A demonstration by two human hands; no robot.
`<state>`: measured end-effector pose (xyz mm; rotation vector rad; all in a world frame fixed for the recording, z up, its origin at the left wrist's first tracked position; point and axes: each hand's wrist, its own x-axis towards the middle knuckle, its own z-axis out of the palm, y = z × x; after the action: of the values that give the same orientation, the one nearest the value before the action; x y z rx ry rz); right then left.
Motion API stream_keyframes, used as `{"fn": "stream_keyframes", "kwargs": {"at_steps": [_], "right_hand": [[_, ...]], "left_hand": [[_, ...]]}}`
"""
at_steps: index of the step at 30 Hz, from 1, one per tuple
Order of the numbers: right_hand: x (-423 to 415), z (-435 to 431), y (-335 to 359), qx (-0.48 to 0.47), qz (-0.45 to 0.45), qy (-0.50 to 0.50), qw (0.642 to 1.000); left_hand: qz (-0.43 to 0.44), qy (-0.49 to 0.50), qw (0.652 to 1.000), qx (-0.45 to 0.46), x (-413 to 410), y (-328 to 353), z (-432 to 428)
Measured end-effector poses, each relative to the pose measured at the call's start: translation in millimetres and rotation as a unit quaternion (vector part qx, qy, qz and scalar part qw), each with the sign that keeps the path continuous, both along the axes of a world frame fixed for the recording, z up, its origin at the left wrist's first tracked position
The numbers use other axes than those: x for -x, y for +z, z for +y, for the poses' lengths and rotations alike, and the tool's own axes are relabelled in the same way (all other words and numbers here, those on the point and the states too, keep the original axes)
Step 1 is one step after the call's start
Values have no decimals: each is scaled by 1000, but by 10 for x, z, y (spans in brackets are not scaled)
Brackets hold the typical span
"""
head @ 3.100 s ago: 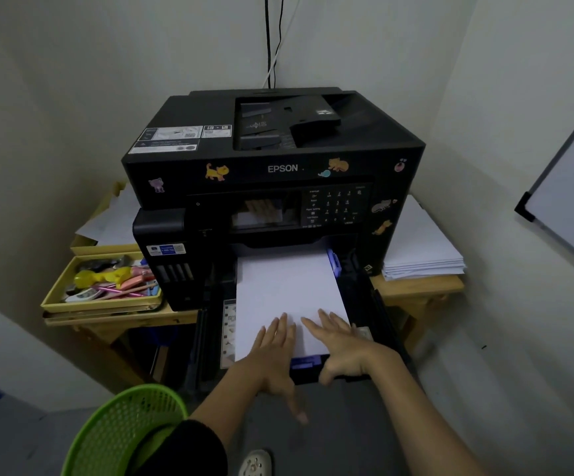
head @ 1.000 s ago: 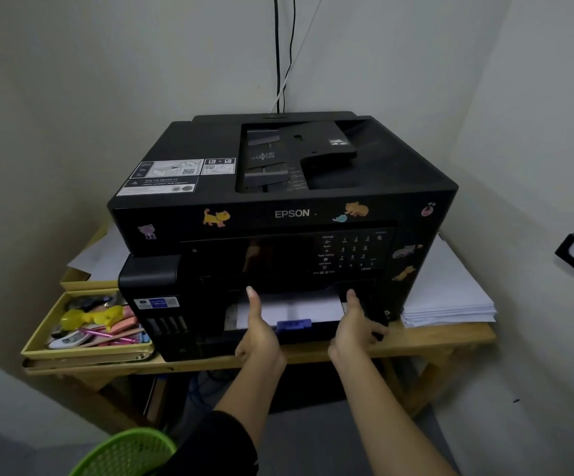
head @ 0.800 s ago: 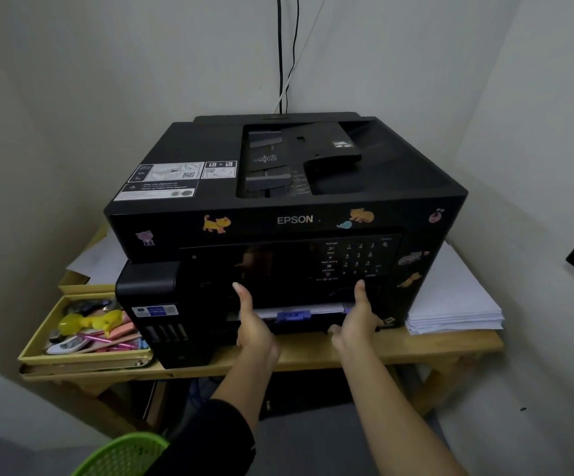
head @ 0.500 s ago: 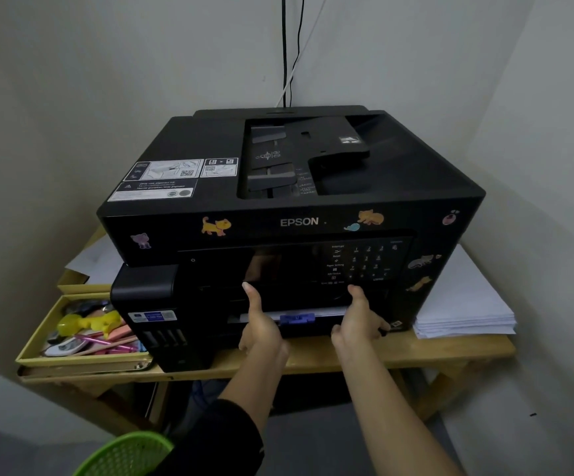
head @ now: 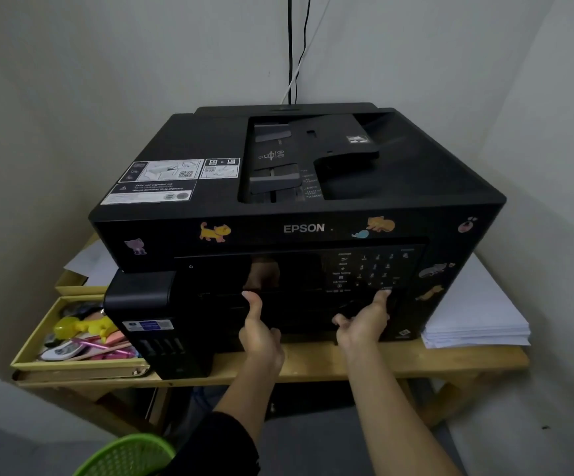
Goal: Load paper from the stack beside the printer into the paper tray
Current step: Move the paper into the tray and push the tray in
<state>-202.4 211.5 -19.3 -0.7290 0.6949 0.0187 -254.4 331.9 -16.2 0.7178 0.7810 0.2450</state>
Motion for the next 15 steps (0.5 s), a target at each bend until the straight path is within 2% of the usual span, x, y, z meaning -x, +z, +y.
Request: {"fn": "stream_keyframes", "kwargs": {"at_steps": [6,13,15], "right_hand": [[-86,27,-142,22,-20,5,1000],[-91,-7,-235,19,-9,21,1000],[-46,-3,-248,57,-6,42,997]], "left_hand": [[-39,-5,999,4,-41,-41,-6],[-2,-52,998,-47,-32,-66,8],[24,-87,994,-64,5,-31,42]]}}
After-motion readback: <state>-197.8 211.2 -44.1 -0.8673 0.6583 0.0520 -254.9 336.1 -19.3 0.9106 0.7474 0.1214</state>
